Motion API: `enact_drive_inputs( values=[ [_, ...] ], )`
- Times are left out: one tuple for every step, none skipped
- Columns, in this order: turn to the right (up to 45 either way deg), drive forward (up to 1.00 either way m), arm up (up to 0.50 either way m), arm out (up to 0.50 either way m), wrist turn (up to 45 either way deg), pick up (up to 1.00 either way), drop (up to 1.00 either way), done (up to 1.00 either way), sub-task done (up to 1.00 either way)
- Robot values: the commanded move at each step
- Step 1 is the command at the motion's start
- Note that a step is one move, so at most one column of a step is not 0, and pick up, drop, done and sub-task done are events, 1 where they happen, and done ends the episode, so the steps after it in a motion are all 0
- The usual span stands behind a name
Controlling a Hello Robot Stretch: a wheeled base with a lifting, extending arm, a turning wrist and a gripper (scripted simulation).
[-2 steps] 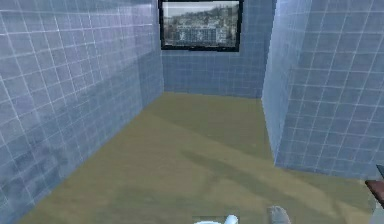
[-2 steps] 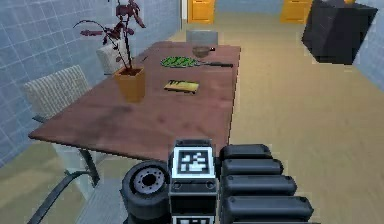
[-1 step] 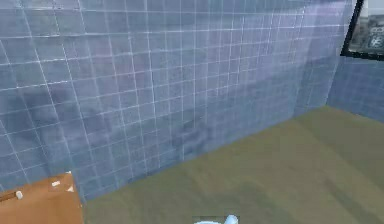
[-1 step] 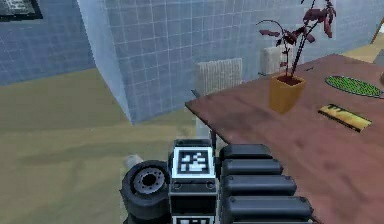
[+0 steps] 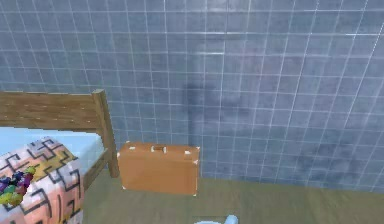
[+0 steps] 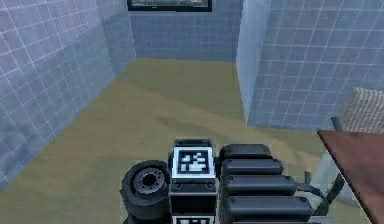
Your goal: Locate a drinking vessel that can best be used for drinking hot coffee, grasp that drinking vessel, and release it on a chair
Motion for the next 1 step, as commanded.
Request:
enact_drive_inputs(
  values=[
    [0.0,0.25,0.00,0.00,0.0,0.00,0.00,0.00,0.00]
  ],
)
